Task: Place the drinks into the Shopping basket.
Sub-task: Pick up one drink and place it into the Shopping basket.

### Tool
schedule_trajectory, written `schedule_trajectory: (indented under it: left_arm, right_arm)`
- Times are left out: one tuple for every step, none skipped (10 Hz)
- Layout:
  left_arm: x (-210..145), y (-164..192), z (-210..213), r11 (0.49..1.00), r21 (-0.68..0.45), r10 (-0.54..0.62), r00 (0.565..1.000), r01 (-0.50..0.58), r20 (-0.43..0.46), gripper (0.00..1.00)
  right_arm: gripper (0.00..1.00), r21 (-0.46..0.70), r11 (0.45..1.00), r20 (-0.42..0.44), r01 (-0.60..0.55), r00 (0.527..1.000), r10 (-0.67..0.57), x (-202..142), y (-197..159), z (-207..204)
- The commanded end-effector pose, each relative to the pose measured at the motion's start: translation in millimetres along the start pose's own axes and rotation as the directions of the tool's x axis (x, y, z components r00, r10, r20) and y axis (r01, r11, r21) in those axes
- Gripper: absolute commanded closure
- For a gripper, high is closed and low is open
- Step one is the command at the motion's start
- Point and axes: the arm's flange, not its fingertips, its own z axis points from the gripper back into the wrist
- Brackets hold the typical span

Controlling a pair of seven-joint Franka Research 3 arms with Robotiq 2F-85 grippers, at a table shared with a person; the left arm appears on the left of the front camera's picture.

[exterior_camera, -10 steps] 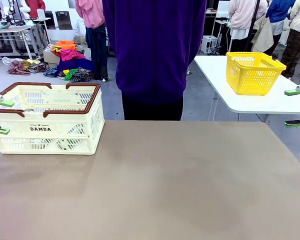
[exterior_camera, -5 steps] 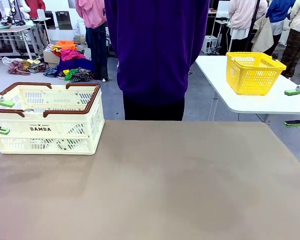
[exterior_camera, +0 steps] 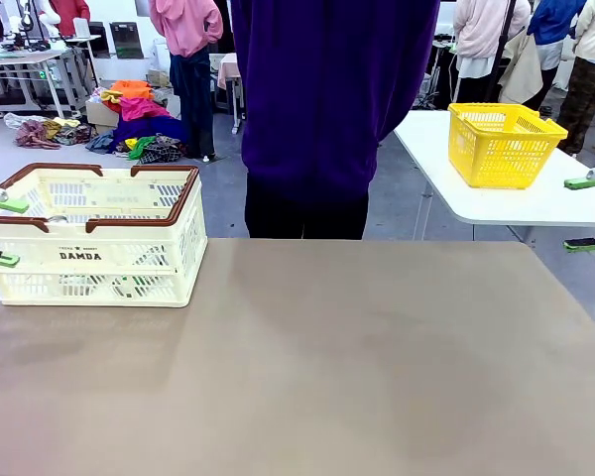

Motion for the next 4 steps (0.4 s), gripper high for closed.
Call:
schedule_trajectory:
  left_arm:
    - [-2.8, -1.8, 2.7, 1.0, 0.002, -0.004, 1.0, 0.004, -0.01, 0.0]
    - [-2.8, -1.8, 2.7, 1.0, 0.002, -0.004, 1.0, 0.004, -0.01, 0.0]
    - [-2.8, -1.8, 2.7, 1.0, 0.002, -0.004, 1.0, 0.004, -0.01, 0.0]
    - [-2.8, -1.8, 2.7, 1.0, 0.002, -0.004, 1.0, 0.004, -0.01, 0.0]
  right_arm:
    - [0.0, 0.013, 1.0, 0.003, -0.014, 1.0, 0.014, 0.3, 2.1, 0.1]
    - [0.0, 0.013, 1.0, 0.003, -0.014, 1.0, 0.014, 0.3, 2.1, 0.1]
    - [0.0, 0.013, 1.0, 0.003, -0.014, 1.0, 0.014, 0.3, 2.1, 0.1]
    - [0.0, 0.013, 1.0, 0.003, -0.014, 1.0, 0.014, 0.3, 2.1, 0.1]
